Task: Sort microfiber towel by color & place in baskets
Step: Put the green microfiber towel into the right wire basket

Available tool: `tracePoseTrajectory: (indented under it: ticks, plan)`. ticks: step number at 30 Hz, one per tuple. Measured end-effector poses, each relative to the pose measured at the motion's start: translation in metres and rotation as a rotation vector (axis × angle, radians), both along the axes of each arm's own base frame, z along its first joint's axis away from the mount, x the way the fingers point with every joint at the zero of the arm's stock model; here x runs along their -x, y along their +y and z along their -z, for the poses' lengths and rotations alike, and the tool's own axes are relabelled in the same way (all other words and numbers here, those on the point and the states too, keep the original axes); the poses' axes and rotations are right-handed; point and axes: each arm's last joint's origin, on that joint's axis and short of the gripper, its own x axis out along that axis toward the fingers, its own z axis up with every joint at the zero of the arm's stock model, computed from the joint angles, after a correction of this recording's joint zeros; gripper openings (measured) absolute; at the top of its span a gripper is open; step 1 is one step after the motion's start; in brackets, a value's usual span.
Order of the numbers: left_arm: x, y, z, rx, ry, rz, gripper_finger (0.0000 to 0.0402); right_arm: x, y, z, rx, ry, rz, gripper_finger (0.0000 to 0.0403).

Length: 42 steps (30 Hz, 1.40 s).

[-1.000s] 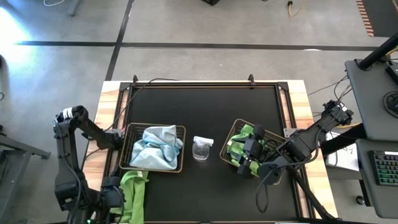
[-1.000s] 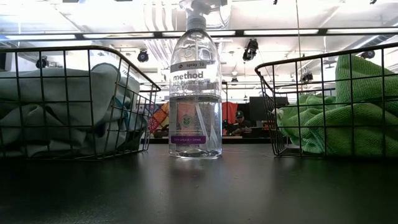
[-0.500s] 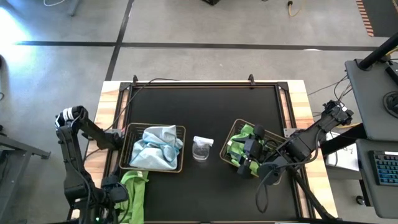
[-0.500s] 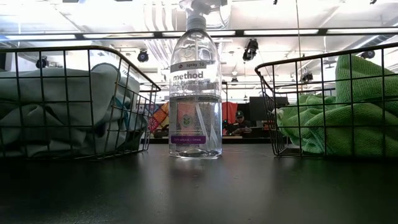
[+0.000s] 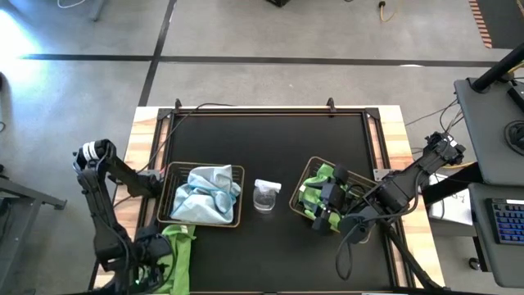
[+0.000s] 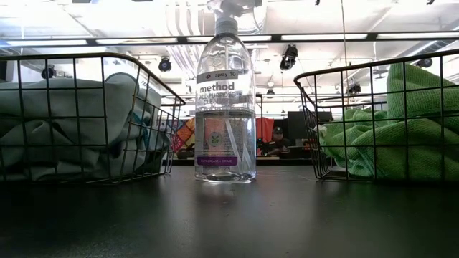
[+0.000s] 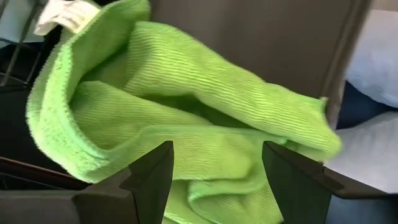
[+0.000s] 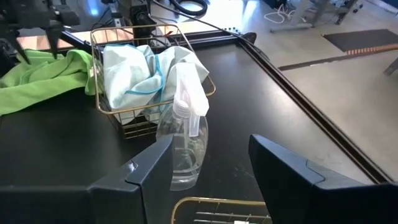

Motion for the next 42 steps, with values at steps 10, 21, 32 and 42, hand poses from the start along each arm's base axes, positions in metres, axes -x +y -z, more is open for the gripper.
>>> tracePoseTrajectory:
  ticks: [10,21,32,42]
  plan:
    - [0.0,0.007,0.016,-0.041,-0.039,-0.012,0.0229,0.0,0.0,0.001,-0.023,0.001,-0.002,0.0203]
    - [-0.004,0.005,0.016,-0.075,-0.168,0.078,0.0229,0.0,0.0,0.001,-0.029,-0.001,0.002,0.0203]
    - [-0.006,-0.002,0.015,-0.023,-0.219,0.11,0.0229,0.0,0.0,0.002,-0.028,-0.001,0.002,0.0203]
    - [-0.009,-0.014,0.011,0.069,-0.279,0.176,0.0229,0.0,0.0,0.002,-0.028,-0.001,0.002,0.0203]
